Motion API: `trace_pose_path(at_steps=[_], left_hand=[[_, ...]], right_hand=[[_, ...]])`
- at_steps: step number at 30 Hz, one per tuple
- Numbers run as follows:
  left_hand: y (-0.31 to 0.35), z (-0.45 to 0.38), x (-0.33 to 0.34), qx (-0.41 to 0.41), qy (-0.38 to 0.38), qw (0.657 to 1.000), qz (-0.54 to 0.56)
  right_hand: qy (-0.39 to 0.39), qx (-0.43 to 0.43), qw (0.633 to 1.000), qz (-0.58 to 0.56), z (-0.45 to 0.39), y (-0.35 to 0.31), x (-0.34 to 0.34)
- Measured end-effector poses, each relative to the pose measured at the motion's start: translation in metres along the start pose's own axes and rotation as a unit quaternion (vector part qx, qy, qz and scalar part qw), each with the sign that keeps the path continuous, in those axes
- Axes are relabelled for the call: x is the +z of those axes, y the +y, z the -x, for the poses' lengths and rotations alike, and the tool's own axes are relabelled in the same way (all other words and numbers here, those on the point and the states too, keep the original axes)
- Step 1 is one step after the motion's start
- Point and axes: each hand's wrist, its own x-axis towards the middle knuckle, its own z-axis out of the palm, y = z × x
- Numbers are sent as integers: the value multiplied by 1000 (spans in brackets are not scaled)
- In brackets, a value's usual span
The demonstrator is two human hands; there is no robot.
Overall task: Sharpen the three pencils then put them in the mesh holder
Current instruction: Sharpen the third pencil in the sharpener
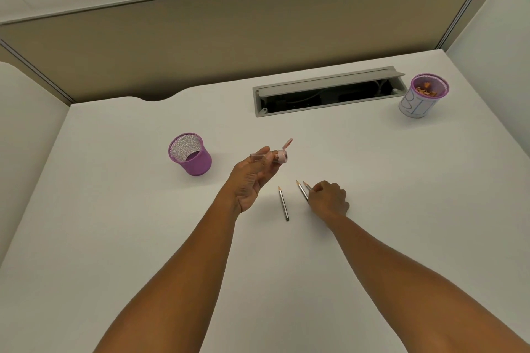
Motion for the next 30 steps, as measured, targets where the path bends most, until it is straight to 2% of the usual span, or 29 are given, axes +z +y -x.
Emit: trace_pose_path(at_steps=[5, 9, 14, 18, 22, 30], left_hand=[[0, -5, -5, -11, 3, 1000, 3], [0, -9, -9, -17, 9, 1000, 9], [1, -13, -11, -20, 13, 1000, 8], [7, -12, -10, -19, 15, 1000, 11], [11, -11, -8, -17, 23, 999, 17], [13, -9, -6, -11, 12, 1000, 3]], right_hand=[[28, -10, 999, -34, -2, -1, 0], [87, -112, 989, -43, 6, -9, 7], [25, -179, 983, -2, 24, -30, 23], [-18, -173, 983, 66, 29, -35, 33], [-28, -159, 982, 95, 31, -37, 35], [-27, -135, 990, 32, 30, -40, 16]])
